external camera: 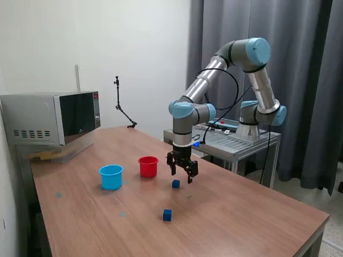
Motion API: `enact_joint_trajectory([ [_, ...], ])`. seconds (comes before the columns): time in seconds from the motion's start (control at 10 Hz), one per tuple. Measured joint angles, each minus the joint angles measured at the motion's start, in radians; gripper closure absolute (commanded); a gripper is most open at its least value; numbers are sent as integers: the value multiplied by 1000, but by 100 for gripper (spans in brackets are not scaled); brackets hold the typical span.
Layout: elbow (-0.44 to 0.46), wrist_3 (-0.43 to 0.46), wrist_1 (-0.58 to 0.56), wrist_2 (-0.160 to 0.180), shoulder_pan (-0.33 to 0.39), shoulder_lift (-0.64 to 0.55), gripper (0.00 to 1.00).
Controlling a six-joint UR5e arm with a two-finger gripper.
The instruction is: Place red objects in the red bin, and blue objects in the blue bin.
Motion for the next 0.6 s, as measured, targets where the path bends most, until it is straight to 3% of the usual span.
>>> enact_joint_trajectory([
  [0.4,3,78,-18,1,-1,-1,0],
  [0.6,3,170,-21,-7,-1,-1,0],
])
